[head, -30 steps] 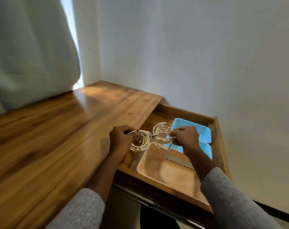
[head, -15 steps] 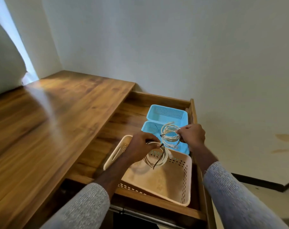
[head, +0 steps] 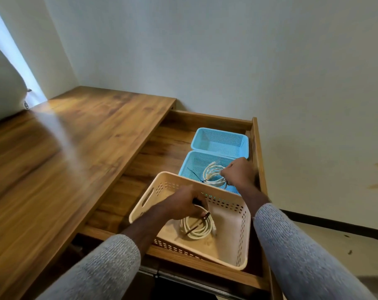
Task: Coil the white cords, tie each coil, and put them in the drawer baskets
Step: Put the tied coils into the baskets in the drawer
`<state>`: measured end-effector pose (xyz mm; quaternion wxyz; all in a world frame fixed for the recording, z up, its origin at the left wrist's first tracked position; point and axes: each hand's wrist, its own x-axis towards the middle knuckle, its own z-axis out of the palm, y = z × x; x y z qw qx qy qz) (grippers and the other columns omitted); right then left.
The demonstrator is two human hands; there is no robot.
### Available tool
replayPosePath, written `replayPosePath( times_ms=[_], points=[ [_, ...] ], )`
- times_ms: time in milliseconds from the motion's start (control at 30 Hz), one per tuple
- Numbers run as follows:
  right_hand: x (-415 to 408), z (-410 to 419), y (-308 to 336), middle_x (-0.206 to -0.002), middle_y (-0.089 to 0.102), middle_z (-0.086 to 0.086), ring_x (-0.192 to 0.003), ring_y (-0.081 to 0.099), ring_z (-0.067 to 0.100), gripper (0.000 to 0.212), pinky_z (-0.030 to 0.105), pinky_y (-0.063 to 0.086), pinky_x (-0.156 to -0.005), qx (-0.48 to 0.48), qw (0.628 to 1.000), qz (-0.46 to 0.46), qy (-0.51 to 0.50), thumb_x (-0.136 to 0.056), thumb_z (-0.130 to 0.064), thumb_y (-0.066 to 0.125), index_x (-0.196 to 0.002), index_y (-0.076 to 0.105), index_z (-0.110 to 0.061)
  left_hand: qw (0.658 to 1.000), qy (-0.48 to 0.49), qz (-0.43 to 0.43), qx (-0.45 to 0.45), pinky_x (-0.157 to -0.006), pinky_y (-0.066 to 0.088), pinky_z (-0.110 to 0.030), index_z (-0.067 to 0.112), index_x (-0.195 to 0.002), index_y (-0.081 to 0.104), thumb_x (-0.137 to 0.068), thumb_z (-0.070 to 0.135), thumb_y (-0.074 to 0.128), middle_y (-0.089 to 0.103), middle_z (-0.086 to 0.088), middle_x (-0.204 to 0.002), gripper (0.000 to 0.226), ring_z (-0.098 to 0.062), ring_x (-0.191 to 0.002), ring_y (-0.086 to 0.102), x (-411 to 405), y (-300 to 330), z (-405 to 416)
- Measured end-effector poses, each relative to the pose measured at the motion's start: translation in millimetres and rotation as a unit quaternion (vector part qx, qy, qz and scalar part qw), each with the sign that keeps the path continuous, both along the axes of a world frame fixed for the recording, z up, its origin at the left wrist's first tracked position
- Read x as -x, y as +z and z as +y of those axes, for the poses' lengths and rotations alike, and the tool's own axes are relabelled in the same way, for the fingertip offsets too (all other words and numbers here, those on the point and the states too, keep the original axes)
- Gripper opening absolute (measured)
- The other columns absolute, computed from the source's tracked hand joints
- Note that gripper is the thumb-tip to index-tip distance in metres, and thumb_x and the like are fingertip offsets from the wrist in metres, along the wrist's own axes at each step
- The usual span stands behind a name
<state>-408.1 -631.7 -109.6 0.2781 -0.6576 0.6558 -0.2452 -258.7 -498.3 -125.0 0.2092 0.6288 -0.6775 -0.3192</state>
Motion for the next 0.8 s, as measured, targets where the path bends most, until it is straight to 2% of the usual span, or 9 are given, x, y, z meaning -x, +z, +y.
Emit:
replayPosePath(
  times_ms=[100, 167, 233, 300, 400, 500, 633, 733, 800],
  points=[
    [-2, -2, -6, -0.072, 0.072, 0.005, -0.063, 0.071, 0.019, 0.027, 0.03, 0.06, -0.051, -0.017, 0.999, 0.027, 0.012, -0.068, -0.026, 0.086, -0.084, 0.071, -0.01, 1.0, 0.004, -0.011, -0.006, -0.073, 0.056, -0.018, 0.012, -0.093, 0.078, -0.076, 0.008, 0.082, 0.076, 0.002, -0.089, 0.018, -0.005, -0.081, 0.07, 0, -2, 1],
    [-2, -1, -6, -0.074, 0.072, 0.004, -0.062, 0.071, 0.019, 0.034, 0.034, 0.062, -0.054, -0.022, 0.999, 0.035, 0.021, -0.065, -0.03, 0.09, -0.085, 0.071, -0.011, 1.0, 0.012, -0.02, -0.001, -0.074, 0.056, -0.018, 0.012, -0.094, 0.078, -0.076, 0.009, 0.083, 0.076, 0.003, -0.091, 0.018, -0.005, -0.083, 0.07, 1, -1, 2],
    [-2, 1, -4, -0.073, 0.071, 0.002, -0.062, 0.071, 0.017, 0.04, 0.033, 0.062, -0.054, -0.026, 0.998, 0.044, 0.031, -0.062, -0.036, 0.093, -0.085, 0.07, -0.012, 0.999, 0.018, -0.036, 0.012, -0.073, 0.055, -0.017, 0.014, -0.094, 0.078, -0.076, 0.013, 0.083, 0.075, 0.003, -0.094, 0.019, -0.005, -0.085, 0.068, 2, -1, 4],
    [-1, 3, -1, -0.075, 0.072, 0.002, -0.063, 0.07, 0.016, 0.043, 0.029, 0.058, -0.051, -0.026, 0.998, 0.049, 0.041, -0.062, -0.04, 0.093, -0.086, 0.07, -0.012, 0.998, 0.024, -0.06, 0.026, -0.073, 0.05, -0.015, 0.016, -0.097, 0.077, -0.077, 0.018, 0.084, 0.073, 0.004, -0.099, 0.021, -0.005, -0.089, 0.066, 1, 0, 7],
    [-1, 5, 1, -0.08, 0.072, 0.002, -0.066, 0.067, 0.015, 0.044, 0.021, 0.04, -0.042, -0.017, 0.997, 0.055, 0.057, -0.065, -0.04, 0.092, -0.089, 0.071, -0.011, 0.994, 0.016, -0.105, 0.033, -0.07, 0.045, -0.011, 0.017, -0.101, 0.077, -0.079, 0.023, 0.082, 0.071, 0.004, -0.103, 0.023, -0.006, -0.092, 0.064, 0, 2, 9],
    [0, 7, 3, -0.085, 0.072, 0.003, -0.07, 0.065, 0.015, 0.044, 0.02, 0.03, -0.04, 0.006, 0.996, 0.063, 0.069, -0.066, -0.039, 0.092, -0.091, 0.069, -0.011, 0.994, 0.014, -0.104, 0.027, -0.069, 0.044, -0.009, 0.017, -0.109, 0.075, -0.079, 0.023, 0.082, 0.071, 0.004, -0.106, 0.032, -0.005, -0.092, 0.063, 0, 4, 11],
    [0, 12, 10, -0.085, 0.071, 0.005, -0.075, 0.068, 0.02, 0.031, 0.022, 0.035, -0.044, 0.078, 0.992, 0.074, 0.069, -0.074, -0.03, 0.086, -0.088, 0.067, -0.01, 0.996, 0.025, -0.084, 0.024, -0.082, 0.051, -0.02, 0.017, -0.118, 0.071, -0.076, 0.024, 0.084, 0.071, 0.005, -0.113, 0.045, -0.005, -0.099, 0.063, -4, 11, 14],
    [-5, 25, 20, -0.09, 0.072, 0.006, -0.078, 0.066, 0.023, 0.017, 0.024, 0.041, -0.055, 0.134, 0.984, 0.08, 0.089, -0.081, -0.02, 0.077, -0.092, 0.07, -0.009, 0.997, 0.034, -0.066, 0.006, -0.087, 0.051, -0.021, 0.019, -0.114, 0.072, -0.071, 0.027, 0.088, 0.071, 0.006, -0.115, 0.046, -0.004, -0.104, 0.064, -9, 19, 19],
    [-11, 37, 27, -0.091, 0.073, 0.007, -0.081, 0.066, 0.024, 0.012, 0.027, 0.044, -0.06, 0.154, 0.98, 0.071, 0.108, -0.083, -0.017, 0.074, -0.092, 0.072, -0.009, 0.997, 0.04, -0.065, 0.01, -0.085, 0.051, -0.02, 0.019, -0.111, 0.073, -0.07, 0.033, 0.088, 0.072, 0.007, -0.111, 0.046, -0.002, -0.101, 0.064, -12, 27, 23]
  ],
)
